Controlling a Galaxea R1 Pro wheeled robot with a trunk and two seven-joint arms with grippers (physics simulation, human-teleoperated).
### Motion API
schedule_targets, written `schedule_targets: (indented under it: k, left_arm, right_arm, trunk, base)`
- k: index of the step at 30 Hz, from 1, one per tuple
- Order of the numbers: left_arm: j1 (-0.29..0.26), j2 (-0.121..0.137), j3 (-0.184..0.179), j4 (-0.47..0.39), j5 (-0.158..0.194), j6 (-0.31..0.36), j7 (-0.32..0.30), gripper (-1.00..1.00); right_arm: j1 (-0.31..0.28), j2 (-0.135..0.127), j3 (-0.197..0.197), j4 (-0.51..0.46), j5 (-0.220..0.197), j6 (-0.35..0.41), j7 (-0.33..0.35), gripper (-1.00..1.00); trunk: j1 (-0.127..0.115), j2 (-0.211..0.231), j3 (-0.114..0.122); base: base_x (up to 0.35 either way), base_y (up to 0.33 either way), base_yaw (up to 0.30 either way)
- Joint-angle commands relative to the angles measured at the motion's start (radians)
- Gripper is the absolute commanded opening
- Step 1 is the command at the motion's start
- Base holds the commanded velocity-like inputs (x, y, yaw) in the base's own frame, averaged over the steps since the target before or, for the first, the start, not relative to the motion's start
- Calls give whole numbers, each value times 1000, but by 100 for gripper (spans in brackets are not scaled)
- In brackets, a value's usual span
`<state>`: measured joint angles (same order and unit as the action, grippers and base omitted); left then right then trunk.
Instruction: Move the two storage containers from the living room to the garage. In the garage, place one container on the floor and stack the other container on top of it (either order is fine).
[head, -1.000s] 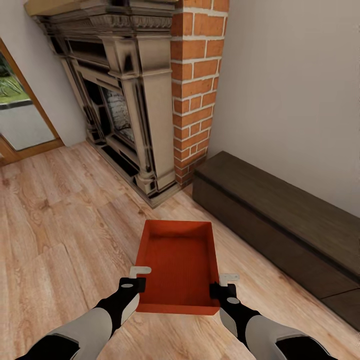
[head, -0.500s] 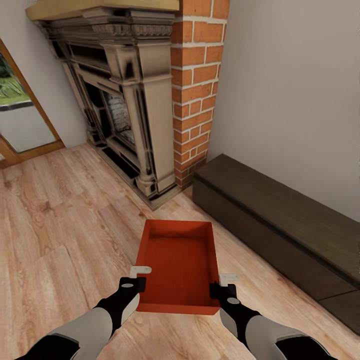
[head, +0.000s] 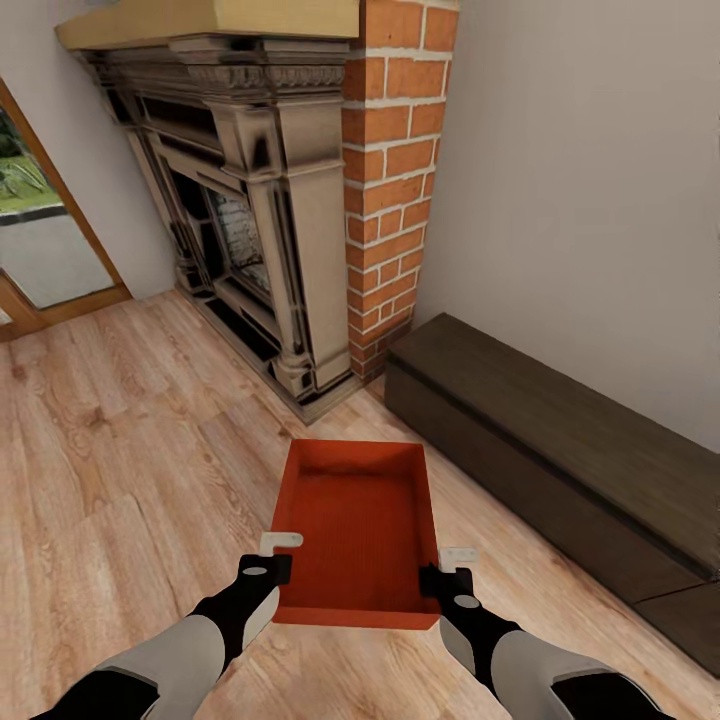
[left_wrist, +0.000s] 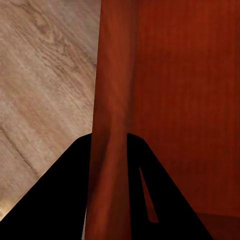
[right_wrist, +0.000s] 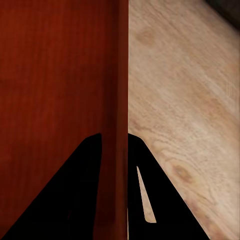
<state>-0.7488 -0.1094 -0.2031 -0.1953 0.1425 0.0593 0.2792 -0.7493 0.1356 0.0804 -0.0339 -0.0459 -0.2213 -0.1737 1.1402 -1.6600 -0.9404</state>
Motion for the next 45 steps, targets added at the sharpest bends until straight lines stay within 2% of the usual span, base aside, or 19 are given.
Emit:
schedule_targets:
  k: [1,45]
  left_arm:
    - [0,4,-1,-1,0,7,24,-100]
    - [0,4,-1,-3,0,7,24,-100]
  right_arm:
    - [-1,1,-28,-1,8,0,-4,-100]
    - [-1,0,-28,-1,12,5,-4,-100]
  trunk:
    - [-4,7,3]
    - [-173,315,140]
  base:
    - [0,0,0]
    - [0,0,0]
